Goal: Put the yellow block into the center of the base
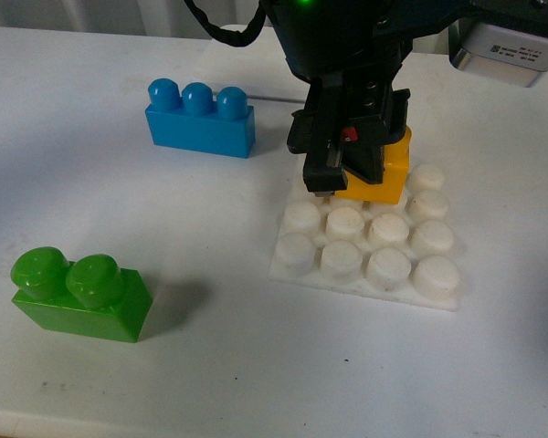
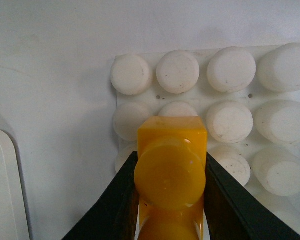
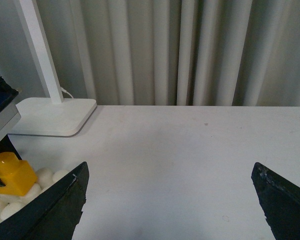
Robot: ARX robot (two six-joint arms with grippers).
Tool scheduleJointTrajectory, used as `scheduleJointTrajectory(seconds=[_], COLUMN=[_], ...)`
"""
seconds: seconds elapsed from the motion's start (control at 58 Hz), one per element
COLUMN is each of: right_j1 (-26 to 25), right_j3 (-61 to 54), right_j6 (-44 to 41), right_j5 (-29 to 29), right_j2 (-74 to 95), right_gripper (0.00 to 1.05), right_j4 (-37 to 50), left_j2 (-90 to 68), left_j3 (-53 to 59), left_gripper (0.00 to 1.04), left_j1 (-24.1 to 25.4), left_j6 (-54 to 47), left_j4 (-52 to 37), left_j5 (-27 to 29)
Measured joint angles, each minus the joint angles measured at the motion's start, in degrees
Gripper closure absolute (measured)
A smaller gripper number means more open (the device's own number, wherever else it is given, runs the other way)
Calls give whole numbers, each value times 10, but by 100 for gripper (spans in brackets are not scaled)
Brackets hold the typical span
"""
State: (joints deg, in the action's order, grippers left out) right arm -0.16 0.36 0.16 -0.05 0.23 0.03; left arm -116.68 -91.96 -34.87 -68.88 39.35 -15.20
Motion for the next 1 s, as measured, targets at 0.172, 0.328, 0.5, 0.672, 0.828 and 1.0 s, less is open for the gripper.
scheduleJointTrajectory(seconds=[0.172,0.328,0.5,0.672,0.828,1.0], right_j1=[0,0,0,0,0,0], right_j3=[0,0,0,0,0,0], right_j6=[0,0,0,0,0,0], right_j5=[0,0,0,0,0,0], right_j2=[0,0,0,0,0,0], right_gripper=[9,9,9,9,9,9], right_j4=[0,0,0,0,0,0], left_j2=[-4,-9,-17,-17,-15,-9], left_j3=[-1,-1,7,24,37,46], left_gripper=[74,74,74,74,74,61], left_j1=[-6,-13,-17,-17,-17,-13], left_j6=[2,2,4,7,8,13], left_j4=[-3,3,-10,-33,-52,-70], left_j5=[-2,-7,3,2,6,17])
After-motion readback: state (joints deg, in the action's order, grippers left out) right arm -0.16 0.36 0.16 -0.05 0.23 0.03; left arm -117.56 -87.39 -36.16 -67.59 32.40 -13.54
